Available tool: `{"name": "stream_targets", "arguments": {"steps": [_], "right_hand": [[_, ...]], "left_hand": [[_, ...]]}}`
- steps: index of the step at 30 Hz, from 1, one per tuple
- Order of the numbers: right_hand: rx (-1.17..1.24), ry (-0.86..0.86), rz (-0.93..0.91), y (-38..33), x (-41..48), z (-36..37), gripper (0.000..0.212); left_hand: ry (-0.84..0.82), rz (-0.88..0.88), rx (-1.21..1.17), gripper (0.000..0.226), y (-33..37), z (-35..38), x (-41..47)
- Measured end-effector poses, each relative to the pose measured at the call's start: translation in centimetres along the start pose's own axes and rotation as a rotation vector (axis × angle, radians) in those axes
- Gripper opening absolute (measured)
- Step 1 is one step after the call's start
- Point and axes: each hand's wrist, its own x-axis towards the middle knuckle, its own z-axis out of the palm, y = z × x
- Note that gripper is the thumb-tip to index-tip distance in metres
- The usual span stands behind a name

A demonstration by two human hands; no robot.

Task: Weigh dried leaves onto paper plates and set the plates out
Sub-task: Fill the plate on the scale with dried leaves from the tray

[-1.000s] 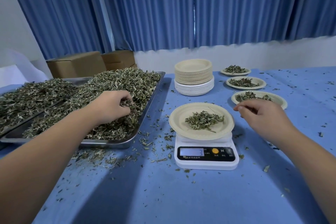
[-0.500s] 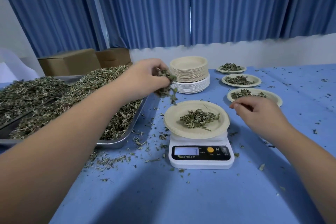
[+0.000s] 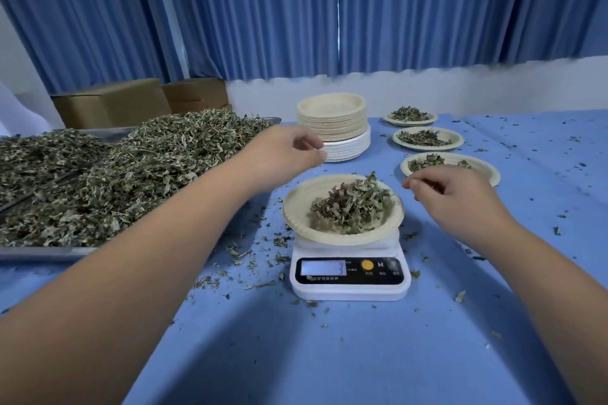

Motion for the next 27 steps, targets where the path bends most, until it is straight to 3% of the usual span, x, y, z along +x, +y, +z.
{"name": "stream_targets", "arguments": {"steps": [5,9,14,19,23,27], "right_hand": [[-0.015,0.012,-0.028,-0.2,0.0,0.1,0.017],[-0.046,0.045,-0.122,-1.4,-0.5,0.1,0.016],[-0.033,0.016,-0.269,-3.3,-1.3,0.7,0.015],[-0.057,-0.073,-0.275,-3.9,-1.4,1.3,0.021],[-0.030,-0.092,-0.259,-3.9,-1.3,1.6,0.024],[0.003,-0.024,-0.223,-3.4,-1.3,1.3,0.020]], "left_hand": [[0.212,-0.084,0.292,0.013,-3.8,-2.3,-1.1],[0.174,-0.262,0.511,0.021,-7.4,-2.9,-3.0],[0.220,-0.289,0.494,0.024,-9.8,-1.8,-4.9],[0.231,-0.301,0.443,0.038,-10.2,-2.1,-5.5],[0.110,-0.376,0.444,0.058,-10.6,-2.0,-5.7],[0.020,-0.413,0.400,0.059,-10.4,-1.6,-6.0]]}}
